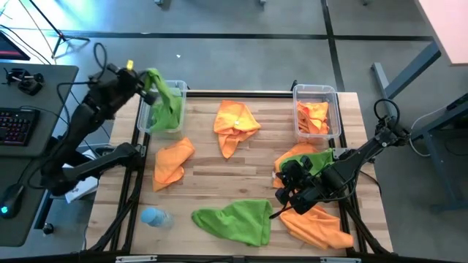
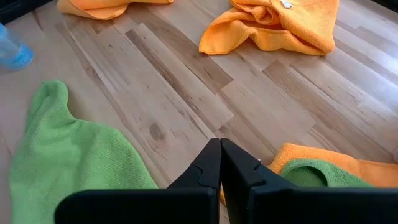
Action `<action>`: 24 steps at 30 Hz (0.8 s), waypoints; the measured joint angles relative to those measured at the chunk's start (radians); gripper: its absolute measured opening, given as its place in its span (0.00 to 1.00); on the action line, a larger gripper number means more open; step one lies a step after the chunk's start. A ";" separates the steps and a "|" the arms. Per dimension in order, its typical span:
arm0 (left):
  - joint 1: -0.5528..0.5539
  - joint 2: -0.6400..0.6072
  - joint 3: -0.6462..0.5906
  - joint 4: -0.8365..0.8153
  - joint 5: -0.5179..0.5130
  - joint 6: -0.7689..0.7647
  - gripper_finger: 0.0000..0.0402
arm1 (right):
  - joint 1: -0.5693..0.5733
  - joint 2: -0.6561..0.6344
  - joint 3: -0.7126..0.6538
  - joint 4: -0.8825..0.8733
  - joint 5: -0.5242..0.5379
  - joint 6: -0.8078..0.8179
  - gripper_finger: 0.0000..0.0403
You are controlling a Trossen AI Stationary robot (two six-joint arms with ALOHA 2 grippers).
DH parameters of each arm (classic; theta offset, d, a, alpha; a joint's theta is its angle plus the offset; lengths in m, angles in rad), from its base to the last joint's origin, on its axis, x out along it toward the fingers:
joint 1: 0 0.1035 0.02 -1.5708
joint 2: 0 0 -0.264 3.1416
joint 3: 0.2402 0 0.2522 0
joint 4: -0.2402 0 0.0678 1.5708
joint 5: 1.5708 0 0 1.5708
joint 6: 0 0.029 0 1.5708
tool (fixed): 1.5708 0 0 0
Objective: Sort microfiber towel by color & place in baskets
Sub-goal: Put the green microfiber towel into the left transparent bin
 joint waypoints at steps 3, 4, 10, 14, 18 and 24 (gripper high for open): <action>0.008 0.000 0.034 -0.002 -0.007 0.045 0.00 | 0.000 0.000 0.000 0.000 0.000 0.000 0.00; 0.010 0.000 0.042 -0.001 -0.011 0.057 0.00 | 0.000 0.000 0.000 0.000 0.000 0.000 0.00; 0.035 0.016 0.041 0.026 -0.135 0.104 0.00 | 0.000 0.000 0.000 -0.001 0.000 0.000 0.00; 0.063 0.037 0.040 0.037 -0.223 0.057 0.00 | 0.000 0.000 0.000 -0.001 0.000 0.000 0.00; 0.072 0.050 0.040 0.041 -0.175 -0.006 0.00 | 0.000 0.000 0.000 -0.001 0.000 0.000 0.00; 0.071 0.030 0.040 -0.131 0.078 -0.007 0.00 | 0.000 0.000 0.000 0.000 0.000 0.000 0.00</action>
